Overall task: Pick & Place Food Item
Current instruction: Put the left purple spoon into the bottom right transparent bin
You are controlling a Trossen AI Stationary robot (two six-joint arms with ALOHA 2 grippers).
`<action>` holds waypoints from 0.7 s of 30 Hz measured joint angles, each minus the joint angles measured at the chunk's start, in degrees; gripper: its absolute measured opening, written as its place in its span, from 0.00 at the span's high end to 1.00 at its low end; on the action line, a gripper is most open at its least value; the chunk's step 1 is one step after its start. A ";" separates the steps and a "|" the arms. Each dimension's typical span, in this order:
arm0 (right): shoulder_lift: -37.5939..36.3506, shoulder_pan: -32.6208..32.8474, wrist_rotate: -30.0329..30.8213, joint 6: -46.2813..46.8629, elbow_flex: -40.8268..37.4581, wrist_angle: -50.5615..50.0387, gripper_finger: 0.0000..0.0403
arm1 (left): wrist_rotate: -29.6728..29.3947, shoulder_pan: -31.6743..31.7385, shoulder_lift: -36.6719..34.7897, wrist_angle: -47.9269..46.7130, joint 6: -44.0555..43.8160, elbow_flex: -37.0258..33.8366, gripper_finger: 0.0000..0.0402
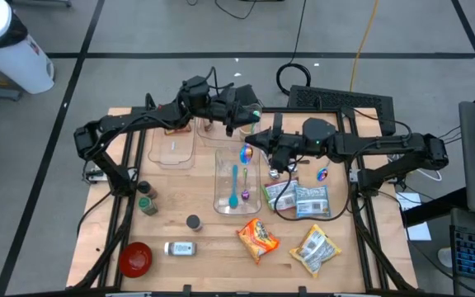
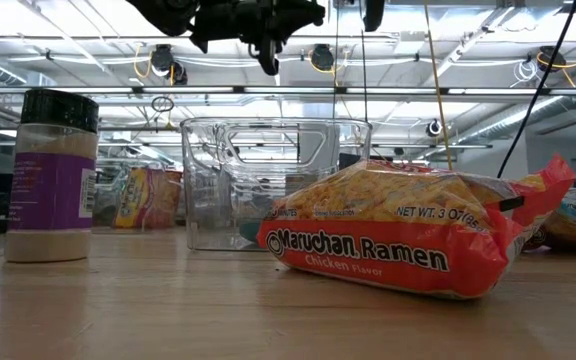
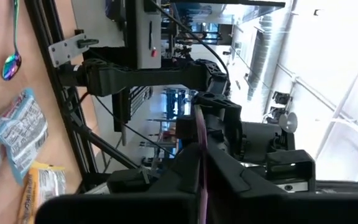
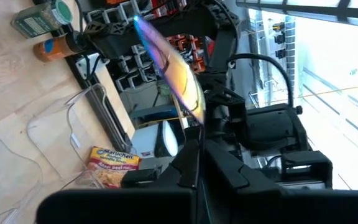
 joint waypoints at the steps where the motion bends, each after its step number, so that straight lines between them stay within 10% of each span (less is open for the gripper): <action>1: 0.00 0.00 0.02 -0.05 0.00 -0.08 1.00 | 0.00 0.00 0.00 0.00 0.62 0.00 0.98; 21: -0.43 0.07 9.87 8.97 -0.11 0.04 0.66 | -0.89 0.38 -0.07 0.27 8.11 0.04 0.98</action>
